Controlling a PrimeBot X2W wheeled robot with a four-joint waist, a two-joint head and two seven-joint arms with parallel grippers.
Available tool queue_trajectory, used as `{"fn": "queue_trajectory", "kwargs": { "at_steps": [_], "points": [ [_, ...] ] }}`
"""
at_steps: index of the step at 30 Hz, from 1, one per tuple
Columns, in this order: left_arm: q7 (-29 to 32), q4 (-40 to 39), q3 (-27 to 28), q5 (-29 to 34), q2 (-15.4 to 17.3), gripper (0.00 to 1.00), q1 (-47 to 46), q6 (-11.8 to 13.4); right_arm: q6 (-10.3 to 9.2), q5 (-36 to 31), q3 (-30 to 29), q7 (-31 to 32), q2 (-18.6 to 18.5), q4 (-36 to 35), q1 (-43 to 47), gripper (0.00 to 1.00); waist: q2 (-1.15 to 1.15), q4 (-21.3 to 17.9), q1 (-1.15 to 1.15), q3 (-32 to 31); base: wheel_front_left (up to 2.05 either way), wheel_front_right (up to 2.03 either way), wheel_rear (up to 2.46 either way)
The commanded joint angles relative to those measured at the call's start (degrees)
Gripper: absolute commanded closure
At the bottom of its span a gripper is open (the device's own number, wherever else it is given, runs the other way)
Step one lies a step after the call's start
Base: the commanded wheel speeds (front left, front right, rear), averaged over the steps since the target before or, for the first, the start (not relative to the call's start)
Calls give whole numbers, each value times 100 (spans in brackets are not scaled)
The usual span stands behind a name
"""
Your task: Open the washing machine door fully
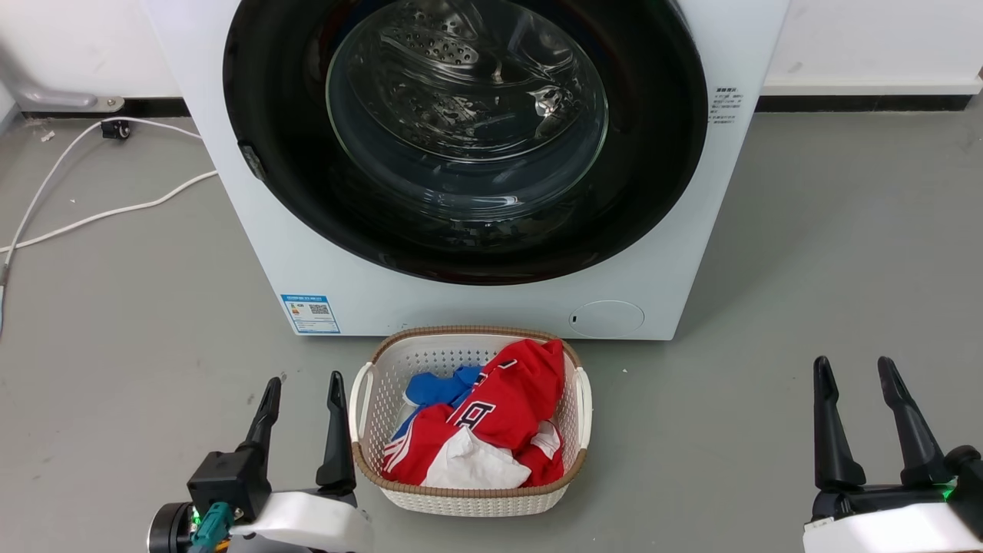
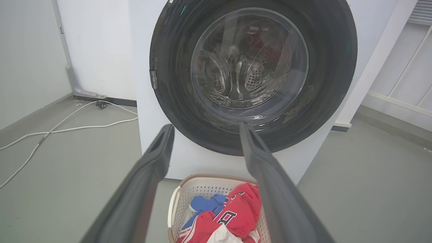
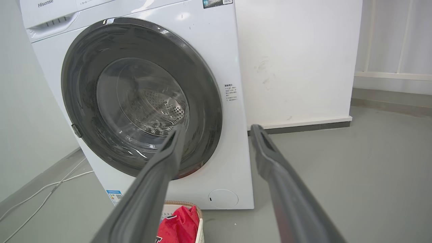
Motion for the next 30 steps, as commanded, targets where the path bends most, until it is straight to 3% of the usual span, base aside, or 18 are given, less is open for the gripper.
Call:
{"fn": "queue_trajectory", "kwargs": {
  "at_steps": [1, 23, 30],
  "points": [
    [-37, -27, 6, 124, 3, 0, 28, -20, 12, -99, -5, -47, 4, -61, 41, 0, 0, -1, 0, 2, 0, 0, 0],
    [-293, 27, 202, 1085, -200, 0, 161, -208, 7, -750, -9, -299, 11, -158, 180, 0, 0, 23, 0, 5, 0, 0, 0],
    [-319, 80, 264, 1120, -227, 0, 165, -248, 7, -640, -21, -308, 11, -82, 167, 0, 0, 31, 0, 9, 0, 0, 0]
  ]
}}
